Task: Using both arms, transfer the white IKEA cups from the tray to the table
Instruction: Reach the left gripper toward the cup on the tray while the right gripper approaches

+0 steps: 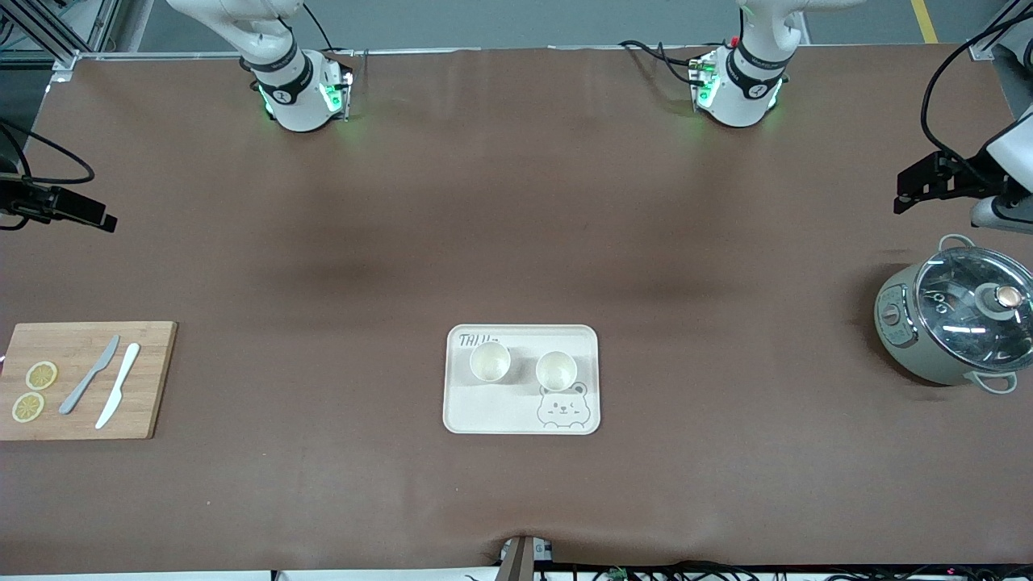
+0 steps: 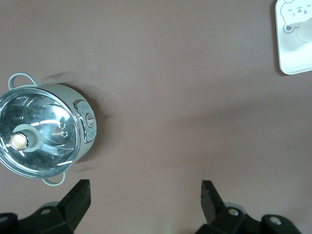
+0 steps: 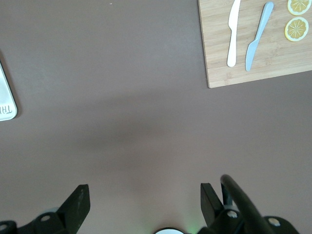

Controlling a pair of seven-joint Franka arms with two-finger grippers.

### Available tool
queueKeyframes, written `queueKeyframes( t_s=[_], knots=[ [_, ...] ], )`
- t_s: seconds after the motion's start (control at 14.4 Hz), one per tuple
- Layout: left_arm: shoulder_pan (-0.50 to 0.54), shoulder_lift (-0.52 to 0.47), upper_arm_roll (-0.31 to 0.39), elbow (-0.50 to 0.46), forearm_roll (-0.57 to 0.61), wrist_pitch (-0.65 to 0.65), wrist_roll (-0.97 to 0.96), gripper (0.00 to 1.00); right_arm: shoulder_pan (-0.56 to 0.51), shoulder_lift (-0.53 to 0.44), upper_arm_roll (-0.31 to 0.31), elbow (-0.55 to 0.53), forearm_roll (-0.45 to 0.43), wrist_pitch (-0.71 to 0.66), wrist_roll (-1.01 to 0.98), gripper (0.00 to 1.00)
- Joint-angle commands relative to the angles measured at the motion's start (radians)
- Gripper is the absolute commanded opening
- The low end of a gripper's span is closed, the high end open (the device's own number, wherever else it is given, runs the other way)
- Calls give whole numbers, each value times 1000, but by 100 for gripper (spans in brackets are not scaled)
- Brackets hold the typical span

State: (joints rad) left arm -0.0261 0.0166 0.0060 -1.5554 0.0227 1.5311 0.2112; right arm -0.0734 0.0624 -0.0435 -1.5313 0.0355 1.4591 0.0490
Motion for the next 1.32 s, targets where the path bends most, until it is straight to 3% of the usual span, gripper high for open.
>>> queueKeyframes(
  t_s=[0.0,0.42,0.69,0.9,1.25],
  knots=[
    [-3,0,0,6,23,-5,-1,100,-2,-24,4,-27,3,12,-3,100],
    [-24,60,-11,9,9,26,-70,100,0,-24,4,-38,3,17,-3,100],
    [-159,323,-28,285,17,3,-375,100,9,-24,4,-39,3,17,-1,100],
    [-256,428,-28,337,16,50,-534,100,9,-24,4,-41,3,17,-1,100],
    [-385,529,-21,342,17,193,-707,100,12,-24,4,-50,4,23,-1,100]
  ],
)
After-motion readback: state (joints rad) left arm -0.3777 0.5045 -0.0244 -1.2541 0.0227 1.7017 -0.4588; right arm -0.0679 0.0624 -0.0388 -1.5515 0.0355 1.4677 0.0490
